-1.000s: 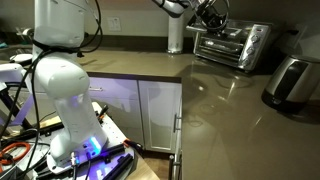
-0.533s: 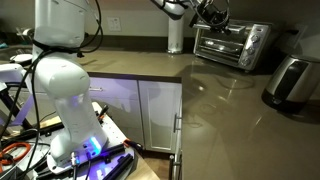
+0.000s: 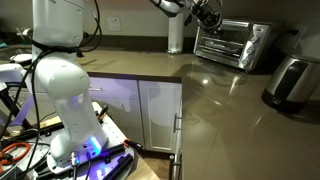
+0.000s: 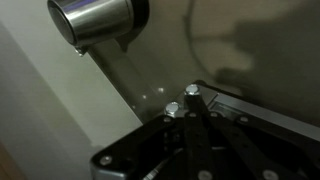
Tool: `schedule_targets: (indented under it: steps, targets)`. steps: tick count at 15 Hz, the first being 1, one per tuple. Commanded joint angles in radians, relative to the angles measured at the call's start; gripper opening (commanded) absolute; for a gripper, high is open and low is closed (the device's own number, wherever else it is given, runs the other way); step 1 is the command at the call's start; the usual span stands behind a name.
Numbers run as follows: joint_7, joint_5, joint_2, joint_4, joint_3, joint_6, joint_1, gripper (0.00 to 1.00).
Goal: Close the door of the microwave oven.
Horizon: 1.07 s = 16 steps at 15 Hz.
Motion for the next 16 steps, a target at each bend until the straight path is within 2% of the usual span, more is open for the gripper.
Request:
schedule_targets:
  steps: [1,4,7,12,16]
  targets:
    - [-0.087,0.155,-0.086,-0.092,0.033,0.123,-0.042,0.00]
    - [-0.200,0.320,-0.133,-0.161,0.036,0.188,-0.061,0.00]
    - [-0.338,0.506,-0.182,-0.231,0.033,0.186,-0.074,0.00]
    - [-0.585,0.787,-0.255,-0.301,0.038,0.093,-0.099,0.00]
    - [-0.675,0.878,-0.294,-0.321,0.027,-0.013,-0.103,0.00]
